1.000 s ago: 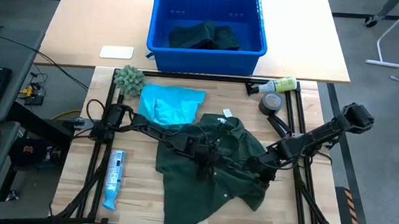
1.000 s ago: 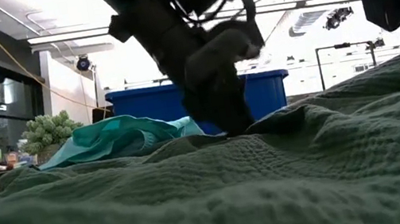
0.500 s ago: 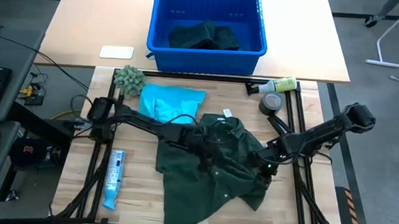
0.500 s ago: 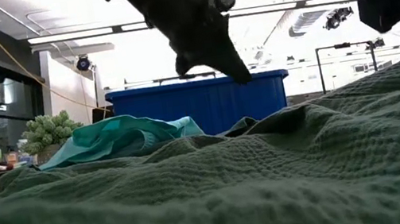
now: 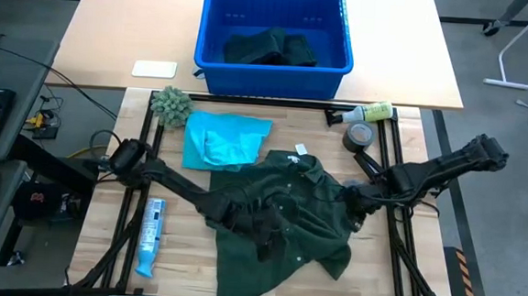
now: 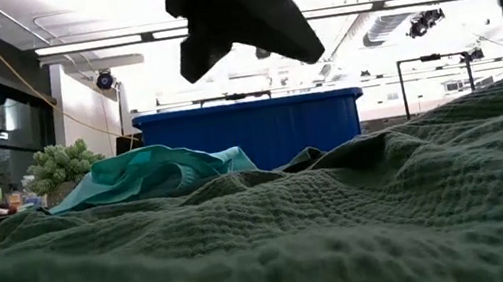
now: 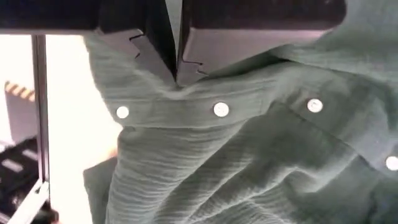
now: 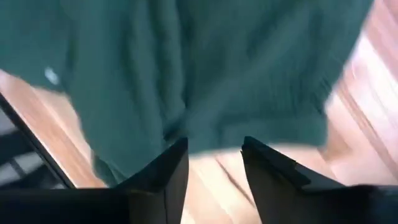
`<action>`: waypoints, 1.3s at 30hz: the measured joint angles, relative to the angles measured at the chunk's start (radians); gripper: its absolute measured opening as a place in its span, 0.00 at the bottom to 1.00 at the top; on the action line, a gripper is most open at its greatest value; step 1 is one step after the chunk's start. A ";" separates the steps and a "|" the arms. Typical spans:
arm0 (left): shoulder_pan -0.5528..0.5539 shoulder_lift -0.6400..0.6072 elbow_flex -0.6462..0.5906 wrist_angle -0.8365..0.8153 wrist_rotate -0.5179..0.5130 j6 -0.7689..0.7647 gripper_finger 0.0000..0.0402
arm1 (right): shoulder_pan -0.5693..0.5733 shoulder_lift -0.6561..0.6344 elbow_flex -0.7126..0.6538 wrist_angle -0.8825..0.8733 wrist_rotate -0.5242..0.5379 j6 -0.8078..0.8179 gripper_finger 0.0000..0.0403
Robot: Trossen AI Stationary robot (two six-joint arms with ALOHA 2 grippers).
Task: Fold laundry
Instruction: Fold the green polo shirt from the blue laundry bin
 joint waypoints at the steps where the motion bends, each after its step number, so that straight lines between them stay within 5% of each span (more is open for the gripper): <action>1: -0.008 0.002 0.000 0.012 -0.004 -0.018 0.00 | 0.000 0.005 -0.003 0.042 0.015 0.002 0.31; 7: -0.042 0.097 -0.001 0.138 0.030 -0.094 0.00 | -0.020 0.057 -0.095 0.286 0.032 0.052 0.03; 16: -0.069 0.148 0.000 -0.010 -0.017 -0.302 0.00 | -0.111 0.179 -0.271 0.539 0.069 0.149 0.00; 23: -0.115 0.146 -0.006 -0.148 -0.005 -0.319 0.00 | -0.151 0.298 -0.286 0.700 0.130 0.163 0.00; 31: -0.126 0.141 -0.109 -0.017 0.075 -0.358 0.00 | -0.311 0.398 -0.280 0.662 0.296 0.156 0.00; 39: -0.105 0.131 -0.109 -0.093 0.108 -0.174 0.00 | -0.527 0.363 -0.196 0.542 0.391 0.041 0.00</action>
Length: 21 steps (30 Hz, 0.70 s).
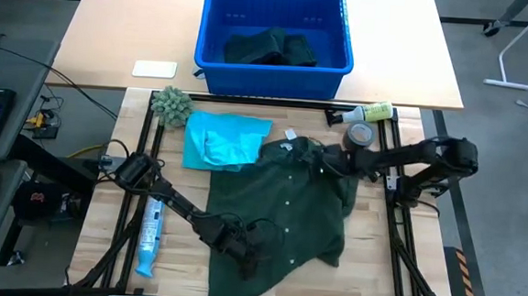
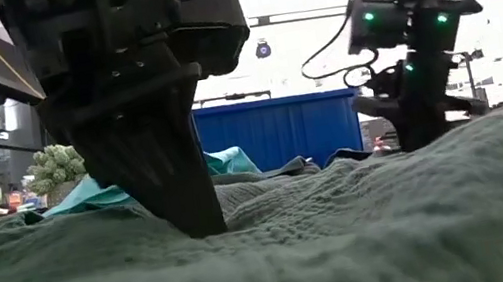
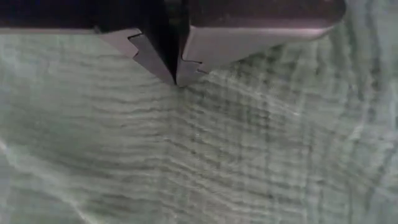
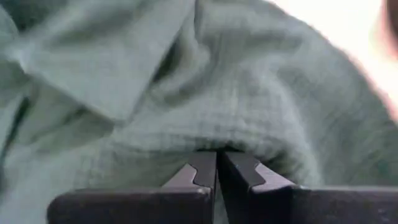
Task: Fold laundry
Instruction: Fold the green polo shirt from the blue laundry bin
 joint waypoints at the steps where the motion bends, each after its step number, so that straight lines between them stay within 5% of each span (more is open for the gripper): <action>1: 0.012 -0.008 -0.001 -0.023 -0.006 0.032 0.00 | -0.018 -0.009 0.015 -0.020 0.000 -0.025 0.00; 9: 0.174 -0.066 -0.008 -0.195 -0.117 0.298 0.00 | -0.058 -0.112 0.158 -0.169 0.032 -0.201 0.00; 16: 0.223 -0.084 -0.008 -0.166 0.005 0.337 0.00 | -0.035 -0.220 0.274 -0.379 0.026 -0.240 0.00; 21: 0.176 -0.110 -0.008 -0.174 0.004 0.312 0.00 | 0.025 -0.315 0.309 -0.488 -0.214 -0.318 0.00</action>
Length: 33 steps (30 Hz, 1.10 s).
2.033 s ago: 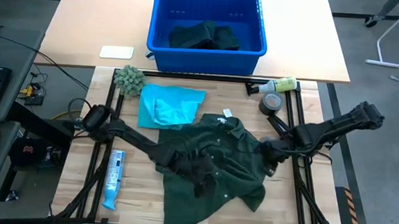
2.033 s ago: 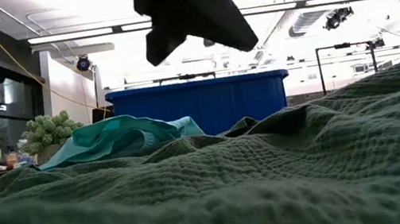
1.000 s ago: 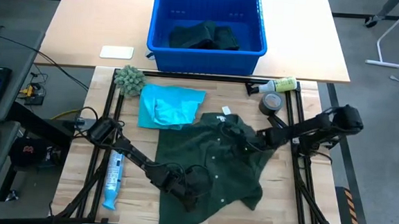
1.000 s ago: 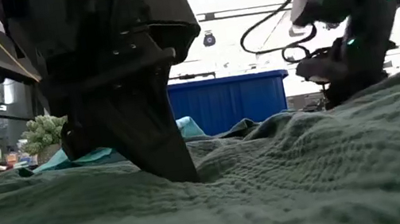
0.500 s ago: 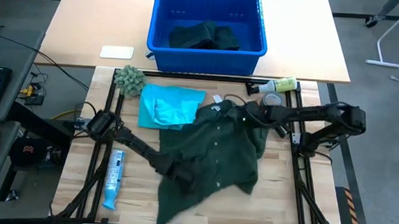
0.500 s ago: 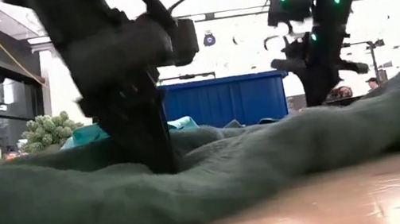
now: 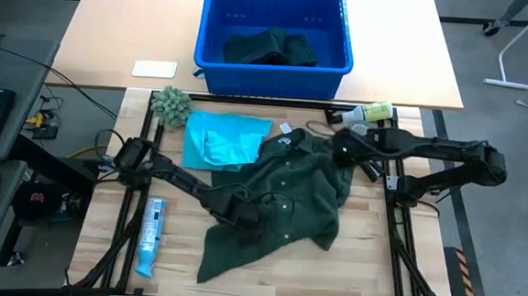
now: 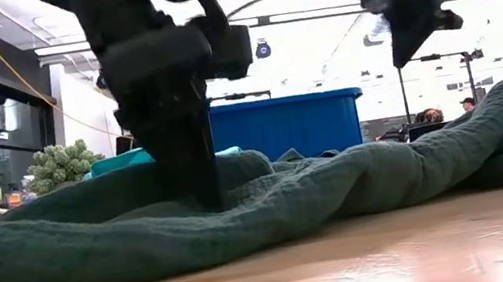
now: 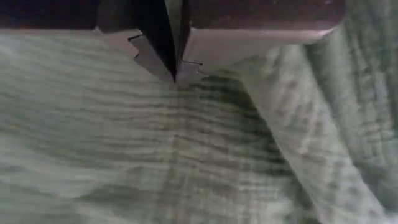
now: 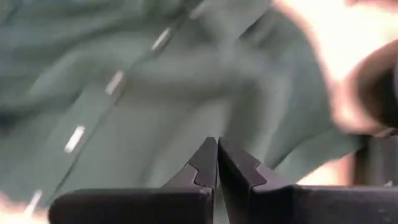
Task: Fold laundry
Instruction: Fold the green polo shirt from the blue laundry bin
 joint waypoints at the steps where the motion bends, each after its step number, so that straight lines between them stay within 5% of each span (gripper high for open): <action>1: -0.008 -0.006 0.001 0.008 -0.006 -0.007 0.00 | 0.030 -0.020 -0.007 -0.016 -0.045 0.002 0.00; 8: -0.046 -0.011 0.001 0.002 -0.061 -0.045 0.00 | 0.408 -0.129 -0.142 -0.066 -0.139 0.351 0.00; 12: -0.042 -0.011 0.001 0.000 -0.061 -0.045 0.00 | 0.677 -0.147 -0.286 0.289 -0.089 0.703 0.03; 17: -0.023 -0.011 0.001 -0.005 -0.034 -0.047 0.00 | 0.901 -0.048 -0.411 0.771 0.198 0.934 0.17; 20: -0.011 -0.011 0.001 -0.006 -0.008 -0.046 0.00 | 0.912 0.017 -0.384 0.821 0.240 0.840 0.27; 23: -0.001 -0.011 0.002 -0.008 0.011 -0.046 0.00 | 0.867 0.064 -0.320 0.797 0.132 0.637 0.34; 28: 0.009 -0.011 0.002 -0.007 0.015 -0.046 0.00 | 0.763 0.168 -0.168 0.537 -0.058 0.284 0.40; 33: 0.009 -0.011 0.002 -0.007 -0.006 -0.072 0.00 | 0.695 0.315 -0.034 0.344 -0.105 -0.002 0.40</action>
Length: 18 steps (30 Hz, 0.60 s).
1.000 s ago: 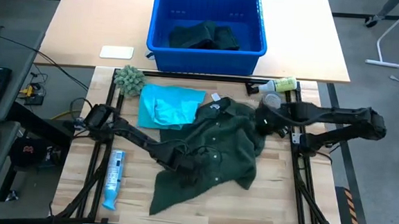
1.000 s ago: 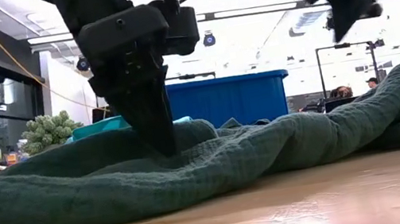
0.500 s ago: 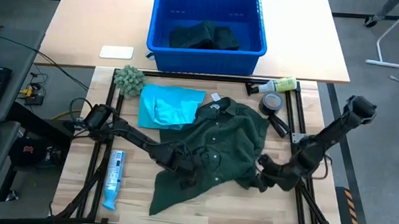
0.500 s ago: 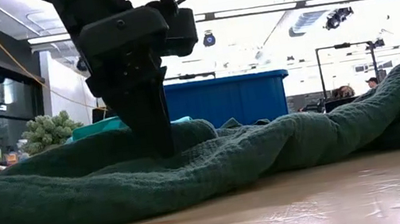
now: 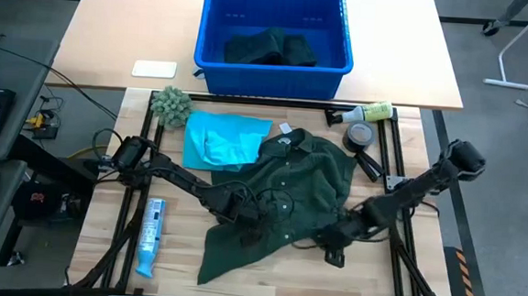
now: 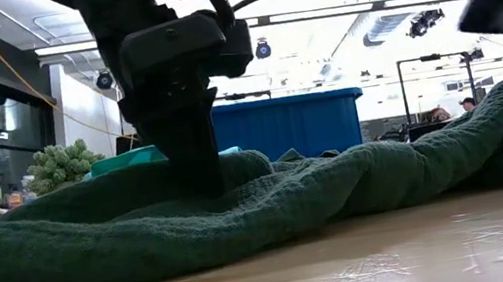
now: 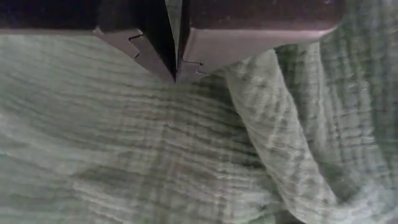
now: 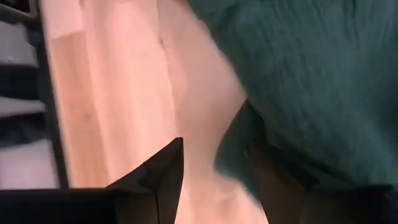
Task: Fold laundry
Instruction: Fold the green polo shirt from the blue laundry bin
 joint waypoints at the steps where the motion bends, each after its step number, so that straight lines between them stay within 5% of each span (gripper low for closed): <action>1: 0.000 0.000 0.000 0.000 -0.004 -0.010 0.00 | -0.007 0.029 0.022 -0.009 0.000 -0.038 0.40; 10: -0.004 0.000 0.000 -0.002 -0.020 -0.052 0.00 | -0.011 0.254 0.137 -0.102 -0.010 -0.145 0.40; 18: -0.006 0.000 0.001 -0.016 -0.021 -0.029 0.00 | -0.026 0.290 0.138 -0.173 0.061 -0.106 0.40</action>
